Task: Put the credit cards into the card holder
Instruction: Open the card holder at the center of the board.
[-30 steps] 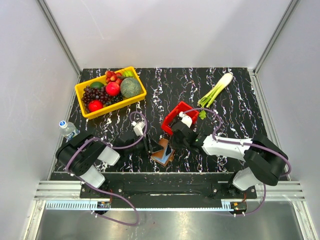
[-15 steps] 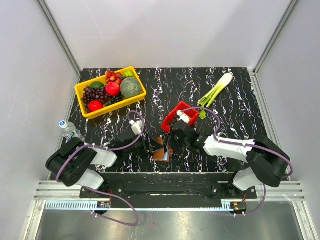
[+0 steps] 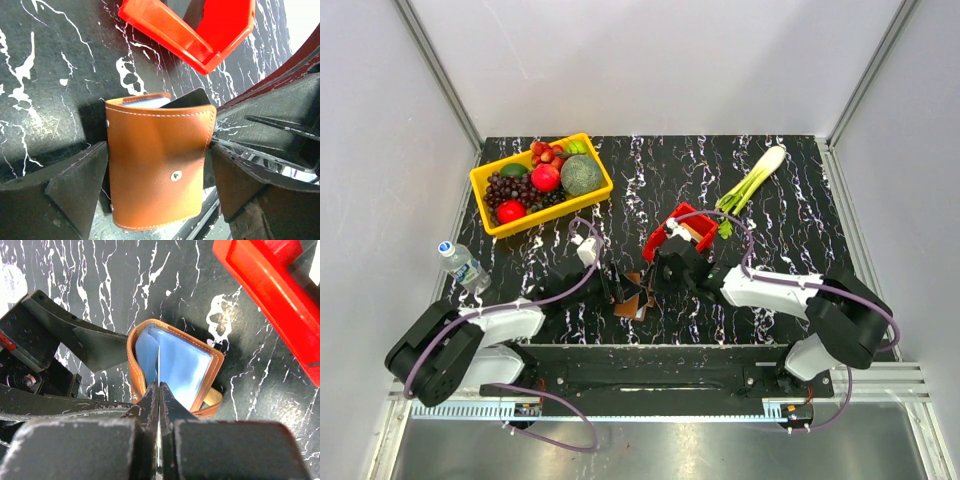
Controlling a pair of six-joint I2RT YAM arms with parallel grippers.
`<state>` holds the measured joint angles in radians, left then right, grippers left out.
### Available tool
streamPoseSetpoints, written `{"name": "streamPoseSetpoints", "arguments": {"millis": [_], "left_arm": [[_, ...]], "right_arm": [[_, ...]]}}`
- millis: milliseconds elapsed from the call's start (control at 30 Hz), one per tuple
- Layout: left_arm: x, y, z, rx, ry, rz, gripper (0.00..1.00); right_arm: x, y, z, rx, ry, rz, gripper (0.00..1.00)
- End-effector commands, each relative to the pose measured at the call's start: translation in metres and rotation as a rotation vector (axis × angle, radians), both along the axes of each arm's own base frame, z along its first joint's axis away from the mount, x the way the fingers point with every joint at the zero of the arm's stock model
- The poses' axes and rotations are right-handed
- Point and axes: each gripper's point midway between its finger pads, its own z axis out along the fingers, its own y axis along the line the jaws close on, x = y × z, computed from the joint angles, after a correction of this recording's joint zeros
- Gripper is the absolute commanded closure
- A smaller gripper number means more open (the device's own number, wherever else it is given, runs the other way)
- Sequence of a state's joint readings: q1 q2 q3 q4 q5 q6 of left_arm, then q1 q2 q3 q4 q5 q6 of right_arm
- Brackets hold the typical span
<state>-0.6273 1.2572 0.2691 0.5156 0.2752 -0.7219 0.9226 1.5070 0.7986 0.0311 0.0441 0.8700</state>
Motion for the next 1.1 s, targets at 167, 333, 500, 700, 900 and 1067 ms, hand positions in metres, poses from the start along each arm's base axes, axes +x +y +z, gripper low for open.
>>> {"name": "streamPoseSetpoints", "arguments": {"millis": [167,333,500,700,900,1067], "left_arm": [[0.015,0.006,0.025,0.049,-0.105,0.025,0.04],[0.011,0.011,0.040,0.031,-0.130,0.039,0.01],[0.007,0.027,0.031,0.114,-0.107,0.067,0.03],[0.006,0.045,0.034,0.120,-0.109,0.162,0.03],[0.002,0.061,0.020,0.160,-0.046,0.220,0.20],[-0.004,0.069,0.009,0.149,-0.011,0.261,0.30]], "right_arm": [[-0.001,0.034,0.026,0.137,0.020,0.060,1.00],[0.001,0.037,0.024,0.156,0.033,0.066,1.00],[0.001,0.045,0.033,0.197,0.029,0.085,1.00],[0.005,0.059,0.040,0.209,0.019,0.128,1.00],[0.003,0.073,0.036,0.228,0.049,0.166,1.00],[-0.006,0.083,0.029,0.243,0.080,0.202,1.00]]}}
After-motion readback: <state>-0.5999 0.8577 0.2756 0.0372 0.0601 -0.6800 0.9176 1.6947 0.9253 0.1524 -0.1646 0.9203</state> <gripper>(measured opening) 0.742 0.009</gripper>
